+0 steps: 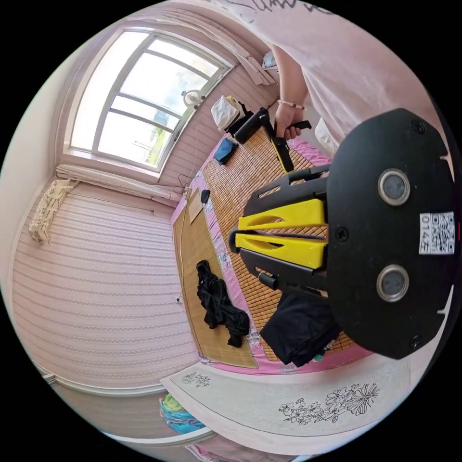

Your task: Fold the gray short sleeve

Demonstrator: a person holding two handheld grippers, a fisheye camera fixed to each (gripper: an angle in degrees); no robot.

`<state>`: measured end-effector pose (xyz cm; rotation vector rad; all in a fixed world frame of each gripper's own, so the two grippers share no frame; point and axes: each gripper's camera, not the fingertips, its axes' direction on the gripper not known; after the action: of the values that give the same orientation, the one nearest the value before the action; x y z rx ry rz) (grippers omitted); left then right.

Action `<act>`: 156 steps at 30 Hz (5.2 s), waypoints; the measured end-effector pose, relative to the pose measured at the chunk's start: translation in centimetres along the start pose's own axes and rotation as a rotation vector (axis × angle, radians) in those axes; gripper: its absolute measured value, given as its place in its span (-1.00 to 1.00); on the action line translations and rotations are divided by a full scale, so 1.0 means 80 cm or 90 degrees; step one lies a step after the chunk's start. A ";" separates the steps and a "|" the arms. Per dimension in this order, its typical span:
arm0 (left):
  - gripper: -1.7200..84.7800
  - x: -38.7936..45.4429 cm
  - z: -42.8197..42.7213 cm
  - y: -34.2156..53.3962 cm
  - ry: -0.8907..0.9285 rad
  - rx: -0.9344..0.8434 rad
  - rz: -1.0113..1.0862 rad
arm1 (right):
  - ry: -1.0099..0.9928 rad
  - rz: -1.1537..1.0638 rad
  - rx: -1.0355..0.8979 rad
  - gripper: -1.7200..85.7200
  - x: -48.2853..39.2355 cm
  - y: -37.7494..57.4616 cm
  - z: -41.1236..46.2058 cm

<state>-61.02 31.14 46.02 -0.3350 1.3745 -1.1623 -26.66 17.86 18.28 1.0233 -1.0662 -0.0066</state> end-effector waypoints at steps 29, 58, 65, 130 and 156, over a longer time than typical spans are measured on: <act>-0.98 0.563 -0.023 -0.354 -0.063 0.252 0.079 | -0.508 0.091 0.070 -0.54 0.498 0.109 0.022; -0.98 0.615 0.000 -0.454 -0.031 0.263 0.000 | -0.601 0.221 0.338 -0.43 0.661 0.021 0.079; -0.98 0.616 -0.003 -0.460 -0.074 0.265 0.017 | -0.592 0.113 0.058 -0.42 0.578 0.004 0.182; -0.98 0.188 0.378 0.168 0.016 -0.175 -0.352 | -0.027 0.063 0.051 -0.95 0.576 -0.125 -0.082; -0.98 0.119 0.559 0.569 0.078 -0.377 -0.453 | 0.377 0.193 -0.046 -0.88 0.519 -0.025 0.135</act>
<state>-4.03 25.29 16.31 -1.2726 1.7605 -1.3230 -11.62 -9.69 47.57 0.7201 -0.6595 0.4738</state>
